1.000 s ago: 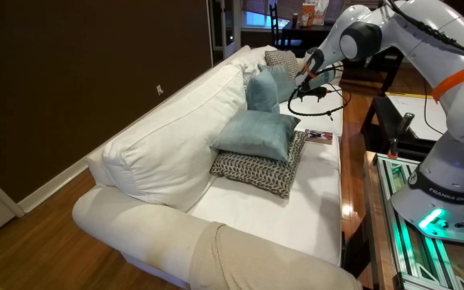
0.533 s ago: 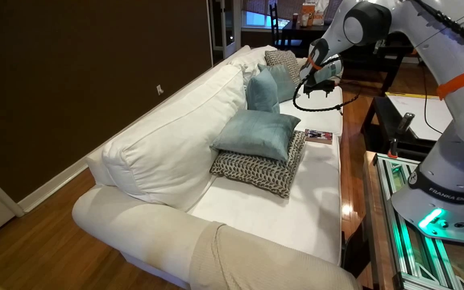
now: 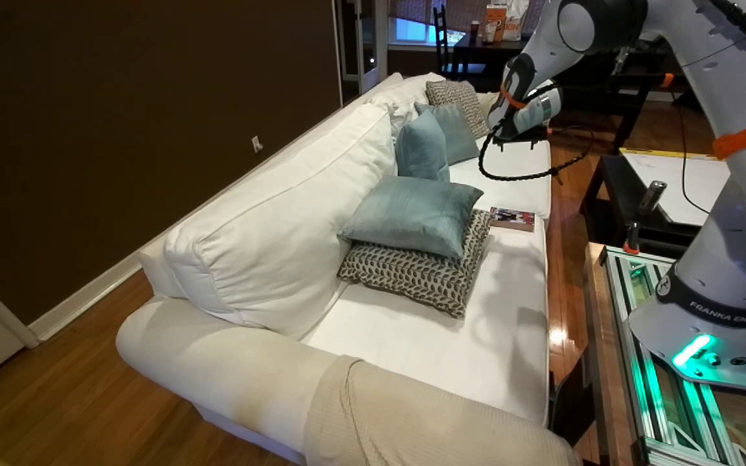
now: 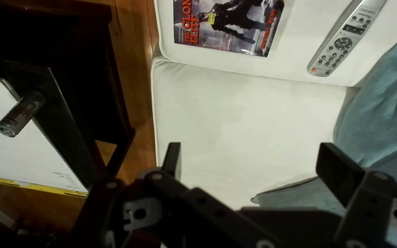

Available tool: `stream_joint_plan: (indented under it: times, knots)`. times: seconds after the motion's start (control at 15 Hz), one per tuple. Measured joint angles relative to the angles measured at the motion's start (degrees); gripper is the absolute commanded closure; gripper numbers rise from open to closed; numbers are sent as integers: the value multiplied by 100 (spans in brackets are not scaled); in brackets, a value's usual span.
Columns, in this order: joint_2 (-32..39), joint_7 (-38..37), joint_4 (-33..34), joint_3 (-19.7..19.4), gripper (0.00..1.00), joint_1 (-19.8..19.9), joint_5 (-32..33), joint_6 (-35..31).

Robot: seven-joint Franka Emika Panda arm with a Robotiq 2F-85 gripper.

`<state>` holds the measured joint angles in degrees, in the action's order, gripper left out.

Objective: Take out the remote in between the pillows

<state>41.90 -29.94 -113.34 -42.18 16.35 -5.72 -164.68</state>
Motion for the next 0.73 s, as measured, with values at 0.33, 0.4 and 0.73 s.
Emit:
stream_joint_plan:
  times: [0.33, 0.4, 0.73]
  knots:
    - [-41, -25, -113, -89, 0, -124, 0, -20]
    - [-41, -25, -113, -92, 0, -124, 0, -20]
    - [-42, -26, -115, -94, 0, -124, 0, -20]
